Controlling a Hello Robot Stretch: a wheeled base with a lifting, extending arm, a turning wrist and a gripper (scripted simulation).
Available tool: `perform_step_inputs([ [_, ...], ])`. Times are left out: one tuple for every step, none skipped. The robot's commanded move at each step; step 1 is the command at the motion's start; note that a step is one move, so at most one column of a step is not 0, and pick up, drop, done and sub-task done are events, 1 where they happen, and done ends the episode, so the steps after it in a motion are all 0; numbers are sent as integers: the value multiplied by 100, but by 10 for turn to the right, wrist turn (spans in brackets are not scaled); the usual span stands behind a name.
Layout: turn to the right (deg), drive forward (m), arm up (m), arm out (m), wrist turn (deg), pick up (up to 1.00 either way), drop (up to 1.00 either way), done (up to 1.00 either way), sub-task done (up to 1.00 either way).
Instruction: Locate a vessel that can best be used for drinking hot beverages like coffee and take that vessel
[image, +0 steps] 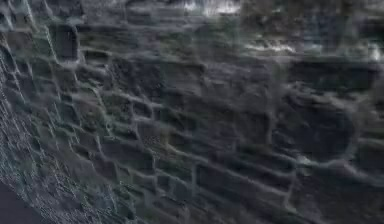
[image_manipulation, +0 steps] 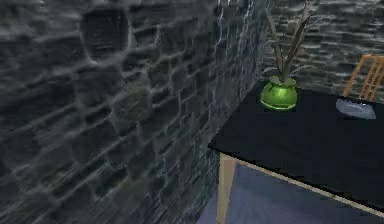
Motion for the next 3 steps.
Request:
perform_step_inputs([
  [-450, 0, 0, 0, 0, 0, 0, 0, 0],
  [-450, 0, 0, 0, 0, 0, 0, 0, 0],
  [-120, 0, 0, 0, 0, 0, 0, 0, 0],
])
